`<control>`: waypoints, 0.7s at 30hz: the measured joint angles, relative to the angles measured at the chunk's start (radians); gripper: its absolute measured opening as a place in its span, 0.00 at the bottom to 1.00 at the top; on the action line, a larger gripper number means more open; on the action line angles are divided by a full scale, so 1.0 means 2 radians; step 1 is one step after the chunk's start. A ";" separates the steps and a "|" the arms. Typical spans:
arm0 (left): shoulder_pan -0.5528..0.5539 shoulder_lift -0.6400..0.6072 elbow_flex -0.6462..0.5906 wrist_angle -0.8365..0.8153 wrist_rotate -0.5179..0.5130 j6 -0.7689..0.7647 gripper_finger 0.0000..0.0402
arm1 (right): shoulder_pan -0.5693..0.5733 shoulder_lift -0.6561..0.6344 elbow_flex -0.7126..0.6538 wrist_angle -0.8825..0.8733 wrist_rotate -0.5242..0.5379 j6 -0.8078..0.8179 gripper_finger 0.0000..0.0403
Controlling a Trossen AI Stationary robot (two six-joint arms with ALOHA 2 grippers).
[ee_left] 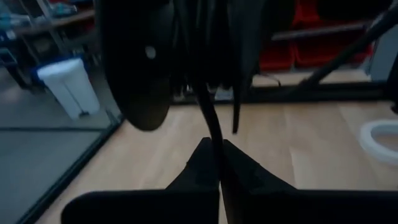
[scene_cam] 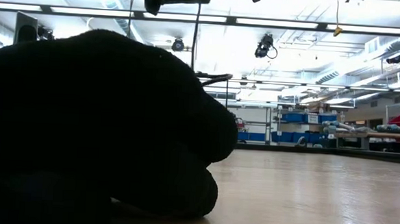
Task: Coil cords
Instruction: Coil the black wire cable into the black spool
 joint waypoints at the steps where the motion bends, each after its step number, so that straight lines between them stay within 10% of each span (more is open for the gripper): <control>1: 0.000 0.000 -0.007 0.019 0.000 0.009 0.00 | 0.000 0.000 -0.010 0.020 0.000 0.002 0.00; 21: -0.004 0.048 -0.088 0.261 -0.016 0.070 0.05 | 0.000 0.005 -0.201 0.415 -0.015 0.015 0.00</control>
